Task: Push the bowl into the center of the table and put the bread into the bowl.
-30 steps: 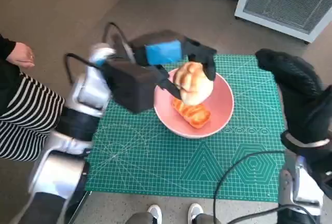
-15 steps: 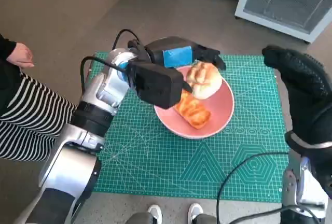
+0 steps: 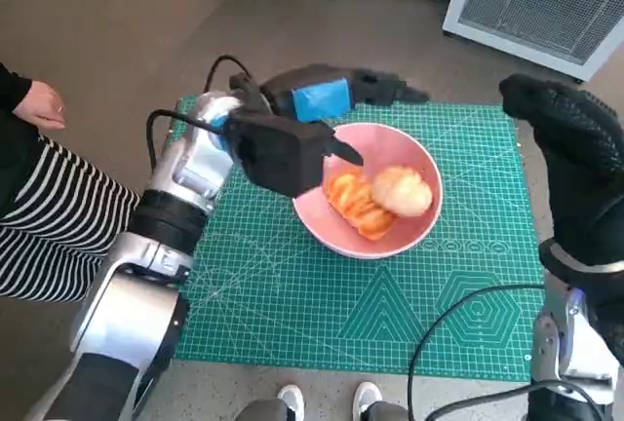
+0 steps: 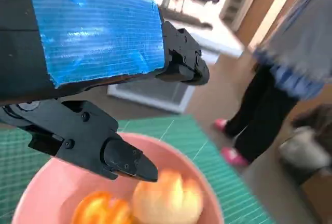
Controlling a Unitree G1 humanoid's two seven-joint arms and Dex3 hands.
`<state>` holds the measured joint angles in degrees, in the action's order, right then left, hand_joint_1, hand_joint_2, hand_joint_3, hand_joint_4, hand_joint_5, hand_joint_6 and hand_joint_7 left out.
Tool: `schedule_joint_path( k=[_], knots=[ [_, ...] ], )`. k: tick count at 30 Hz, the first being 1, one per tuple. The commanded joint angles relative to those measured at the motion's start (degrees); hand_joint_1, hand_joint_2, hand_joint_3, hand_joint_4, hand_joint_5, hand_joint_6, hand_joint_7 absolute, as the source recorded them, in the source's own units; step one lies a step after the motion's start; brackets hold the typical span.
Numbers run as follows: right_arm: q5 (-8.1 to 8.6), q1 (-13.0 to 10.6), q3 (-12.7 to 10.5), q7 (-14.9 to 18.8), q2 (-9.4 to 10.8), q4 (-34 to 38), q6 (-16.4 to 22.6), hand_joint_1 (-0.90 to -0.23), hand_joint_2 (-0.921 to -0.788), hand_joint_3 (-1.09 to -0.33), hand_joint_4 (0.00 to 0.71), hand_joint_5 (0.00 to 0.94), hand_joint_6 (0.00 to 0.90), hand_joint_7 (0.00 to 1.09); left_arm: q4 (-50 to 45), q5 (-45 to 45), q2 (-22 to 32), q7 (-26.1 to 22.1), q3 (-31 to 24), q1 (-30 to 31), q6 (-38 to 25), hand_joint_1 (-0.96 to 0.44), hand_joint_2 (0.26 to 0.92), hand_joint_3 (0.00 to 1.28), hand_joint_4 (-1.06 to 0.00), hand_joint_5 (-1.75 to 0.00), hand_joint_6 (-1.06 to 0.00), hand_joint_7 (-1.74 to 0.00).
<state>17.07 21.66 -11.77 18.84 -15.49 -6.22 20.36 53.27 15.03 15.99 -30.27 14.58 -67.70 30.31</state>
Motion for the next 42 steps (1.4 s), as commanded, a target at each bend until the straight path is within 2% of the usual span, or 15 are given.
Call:
schedule_joint_path(
  k=[1, 12, 16, 22, 25, 28, 42],
  knots=[
    [-1.00, 0.3, -0.2, -0.4, -0.5, 1.1, -0.4, -0.683, -0.921, -0.673, 0.161, 0.003, 0.090, 0.46, -0.8, -4.7, 1.5, -1.9, -3.7, 2.0, 1.6, -0.52, 0.916, 0.03, -0.13, 0.00, -0.24, -0.07],
    [-1.80, 1.7, -0.4, -0.9, -0.7, 1.2, -0.6, -0.676, -0.921, -0.680, 0.165, 0.004, 0.083, 0.45, -3.9, -17.0, 0.0, -3.0, -13.1, 8.3, 3.6, -0.68, 0.921, 0.24, -0.09, 0.00, -0.21, -0.04],
    [-1.90, 2.6, -0.5, -1.0, -0.8, 1.4, -0.9, -0.676, -0.921, -0.687, 0.165, 0.003, 0.077, 0.44, -10.7, -23.2, -2.0, -3.5, -16.2, 12.3, 2.1, -0.68, 0.921, 0.31, -0.08, 0.00, -0.20, -0.04],
    [-1.86, 4.6, -0.4, -1.1, -0.7, 2.6, -1.1, -0.678, -0.921, -0.690, 0.166, 0.003, 0.075, 0.43, -21.6, -29.1, -6.4, -0.2, -18.7, 19.1, 0.8, -0.70, 0.921, 0.41, -0.07, 0.00, -0.18, -0.04],
    [-2.04, 5.3, -0.2, -1.2, -0.6, 2.9, -1.2, -0.679, -0.921, -0.690, 0.166, 0.003, 0.076, 0.43, -25.1, -30.4, -7.9, 1.0, -19.1, 21.5, 0.4, -0.71, 0.921, 0.44, -0.07, 0.00, -0.06, -0.29],
    [-2.24, 6.0, 0.1, -1.3, -0.4, 3.0, -1.4, -0.680, -0.921, -0.690, 0.167, 0.003, 0.077, 0.43, -27.4, -31.5, -9.0, 1.5, -19.5, 23.8, 1.1, -0.74, 0.921, 0.46, -0.07, 0.00, -0.02, -0.37],
    [-2.20, 7.8, 1.0, -1.6, -0.2, 4.5, -2.0, -0.689, -0.921, -0.674, 0.162, 0.001, 0.092, 0.43, -33.9, -36.3, -10.2, -1.7, -19.6, 29.7, -1.8, -0.76, 0.921, 0.44, -0.08, -0.01, 0.00, -0.48]
  ],
)
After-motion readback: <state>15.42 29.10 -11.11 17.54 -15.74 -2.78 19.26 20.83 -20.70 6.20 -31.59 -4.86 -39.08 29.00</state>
